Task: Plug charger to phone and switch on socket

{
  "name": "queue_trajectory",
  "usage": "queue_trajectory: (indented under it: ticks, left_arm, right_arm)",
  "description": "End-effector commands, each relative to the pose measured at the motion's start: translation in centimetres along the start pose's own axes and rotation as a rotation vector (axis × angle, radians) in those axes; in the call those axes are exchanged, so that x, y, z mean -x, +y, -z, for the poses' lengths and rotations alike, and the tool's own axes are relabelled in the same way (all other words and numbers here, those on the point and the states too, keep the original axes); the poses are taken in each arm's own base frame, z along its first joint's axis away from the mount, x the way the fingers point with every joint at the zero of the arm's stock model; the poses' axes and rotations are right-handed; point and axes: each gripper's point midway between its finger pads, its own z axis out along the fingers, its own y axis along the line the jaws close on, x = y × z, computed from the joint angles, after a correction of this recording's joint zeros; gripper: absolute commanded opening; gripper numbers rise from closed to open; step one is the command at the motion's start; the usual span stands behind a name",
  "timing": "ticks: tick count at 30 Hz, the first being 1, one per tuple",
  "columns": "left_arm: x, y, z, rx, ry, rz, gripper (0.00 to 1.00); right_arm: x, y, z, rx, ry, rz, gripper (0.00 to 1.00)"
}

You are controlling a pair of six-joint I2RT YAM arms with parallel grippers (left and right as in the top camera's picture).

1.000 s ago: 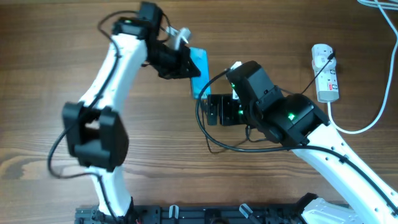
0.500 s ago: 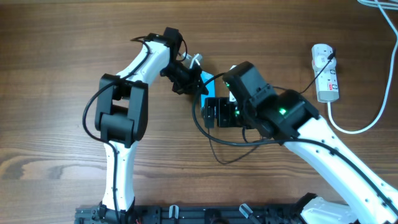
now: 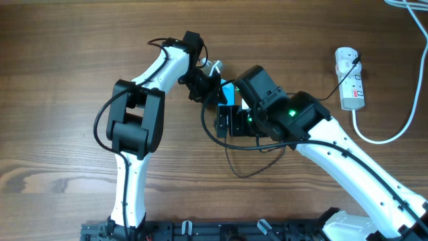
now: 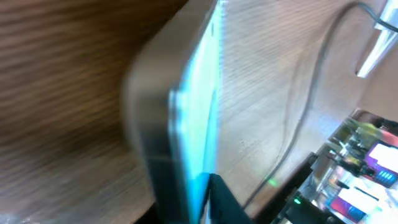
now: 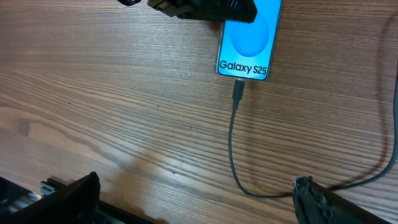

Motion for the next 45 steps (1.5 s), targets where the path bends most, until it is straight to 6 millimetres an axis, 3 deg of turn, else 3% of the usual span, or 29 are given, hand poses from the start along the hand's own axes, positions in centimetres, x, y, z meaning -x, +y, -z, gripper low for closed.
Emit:
queue_trajectory:
  ticks: [1, 3, 6, 9, 12, 15, 18, 23, 26, 29, 31, 33, 35, 40, 45]
  left_arm:
    - [0.0, 1.7, 0.0, 0.094, -0.004, 0.0, 0.36]
    - [0.1, 2.3, 0.0, 0.13, -0.007, 0.013, 0.54]
    - [0.2, 3.6, 0.3, 0.205, -0.021, 0.062, 0.62]
    - [0.1, 4.3, 0.6, 0.239, -0.02, 0.072, 0.97]
    - [-0.3, 5.5, 1.9, 0.286, -0.029, 0.131, 1.0]
    - [-0.4, 6.4, 5.7, 0.39, -0.105, 0.212, 1.0]
    - [-0.1, 4.7, 11.1, 0.459, -0.265, 0.223, 1.0]
    - [-1.6, -2.2, 22.3, 0.505, -0.66, 0.195, 1.0]
    - [-4.4, -6.2, 27.4, 0.484, -0.84, 0.159, 1.0]
    - [-5.8, -7.4, 28.9, 0.465, -0.883, 0.14, 1.0]
    - [-6.3, -7.8, 29.5, 0.457, -0.9, 0.132, 1.0]
    - [-6.3, -7.9, 29.5, 0.457, -0.901, 0.132, 1.0]
    - [-6.2, -7.8, 29.4, 0.458, -0.898, 0.133, 1.0]
    - [-6.2, -7.8, 29.4, 0.458, -0.898, 0.133, 1.0]
    - [-6.2, -7.8, 29.4, 0.458, -0.899, 0.133, 1.0]
  right_arm:
    - [0.2, 0.0, -0.2, 0.0, 0.005, 0.018, 1.0]
    - [0.4, -0.2, -0.1, -0.006, -0.001, 0.012, 1.0]
    - [0.9, -1.6, 0.0, -0.041, -0.01, -0.017, 1.0]
    - [1.5, -4.1, 0.4, -0.095, -0.012, -0.078, 1.0]
    - [2.5, -7.9, 1.1, -0.207, -0.042, -0.147, 1.0]
    - [3.6, -10.9, 2.0, -0.269, -0.068, -0.173, 1.0]
    - [5.0, -13.2, 3.3, -0.288, -0.1, -0.2, 1.0]
    - [8.5, -19.3, 8.2, -0.33, -0.201, -0.31, 1.0]
    - [11.1, -25.8, 11.0, -0.415, -0.318, -0.41, 1.0]
    - [12.3, -30.5, 12.0, -0.503, -0.36, -0.381, 1.0]
    - [12.4, -35.1, 13.0, -0.633, -0.386, -0.446, 1.0]
    - [12.4, -37.6, 12.7, -0.673, -0.386, -0.489, 1.0]
    - [12.2, -40.8, 11.3, -0.691, -0.363, -0.54, 1.0]
    - [10.9, -45.8, 7.7, -0.706, -0.285, -0.62, 1.0]
    - [10.5, -48.3, 5.2, -0.666, -0.262, -0.647, 1.0]
